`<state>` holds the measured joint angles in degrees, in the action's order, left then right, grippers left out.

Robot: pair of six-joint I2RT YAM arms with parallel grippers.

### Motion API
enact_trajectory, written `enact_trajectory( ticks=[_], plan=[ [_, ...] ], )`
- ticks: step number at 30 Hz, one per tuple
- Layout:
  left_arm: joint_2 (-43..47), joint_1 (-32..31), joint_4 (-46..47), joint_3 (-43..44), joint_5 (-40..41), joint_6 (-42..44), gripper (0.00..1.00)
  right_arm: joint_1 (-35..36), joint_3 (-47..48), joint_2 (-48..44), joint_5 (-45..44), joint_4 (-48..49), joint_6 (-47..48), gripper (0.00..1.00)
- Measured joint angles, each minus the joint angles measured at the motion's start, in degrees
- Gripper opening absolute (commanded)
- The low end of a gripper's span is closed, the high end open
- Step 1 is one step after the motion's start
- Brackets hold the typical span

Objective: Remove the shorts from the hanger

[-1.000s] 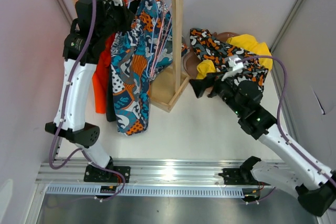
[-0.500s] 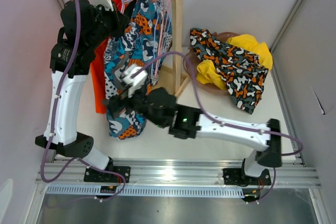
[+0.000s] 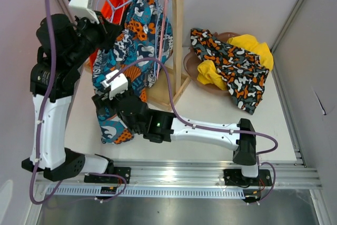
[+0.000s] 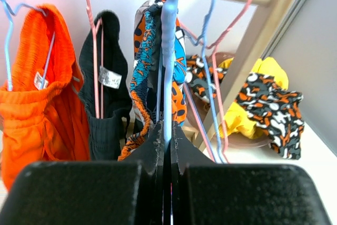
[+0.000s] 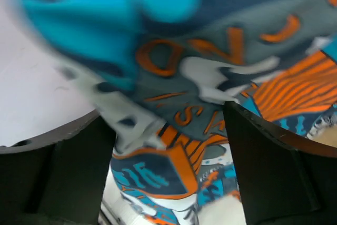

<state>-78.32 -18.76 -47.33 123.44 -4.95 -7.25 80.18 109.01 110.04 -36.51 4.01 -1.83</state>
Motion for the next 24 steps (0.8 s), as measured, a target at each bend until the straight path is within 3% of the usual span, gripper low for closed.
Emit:
enact_trajectory(
  ticks=[2, 4, 5, 6, 7, 13, 17, 24],
  plan=[
    [1.0, 0.0, 0.0, 0.0, -0.3, -0.3, 0.0, 0.3, 0.0, 0.0, -2.6, 0.1, 0.2, 0.73],
    [1.7, 0.0, -0.4, 0.0, -0.9, -0.4, 0.0, 0.6, 0.0, 0.0, -4.9, 0.4, 0.5, 0.55],
    [1.9, 0.0, -0.6, 0.0, -1.3, -0.5, 0.0, 0.9, 0.0, 0.0, -5.9, 0.7, 0.8, 0.43],
    [1.9, 0.0, -0.6, 0.0, -1.4, -0.7, 0.0, 1.1, 0.0, 0.0, -6.8, 0.7, 0.8, 0.1],
    [1.9, 0.0, -0.7, 0.0, -1.6, -0.9, 0.0, 1.3, 0.0, 0.0, -7.3, 0.7, 1.1, 0.0],
    [1.4, 0.0, -0.8, 0.1, -1.5, -0.8, 0.0, 3.5, -3.8, -0.5, -9.0, 3.6, 0.7, 0.0],
    [-2.2, 0.1, -4.0, 5.3, -1.3, -0.8, 0.0, 7.6, -10.8, -1.7, -10.3, 6.2, 0.0, 0.0],
    [-6.9, 0.4, -10.3, 11.4, -1.4, -0.9, 0.0, 12.8, -17.0, -2.4, -13.4, 6.1, -9.9, 0.0]
  ],
)
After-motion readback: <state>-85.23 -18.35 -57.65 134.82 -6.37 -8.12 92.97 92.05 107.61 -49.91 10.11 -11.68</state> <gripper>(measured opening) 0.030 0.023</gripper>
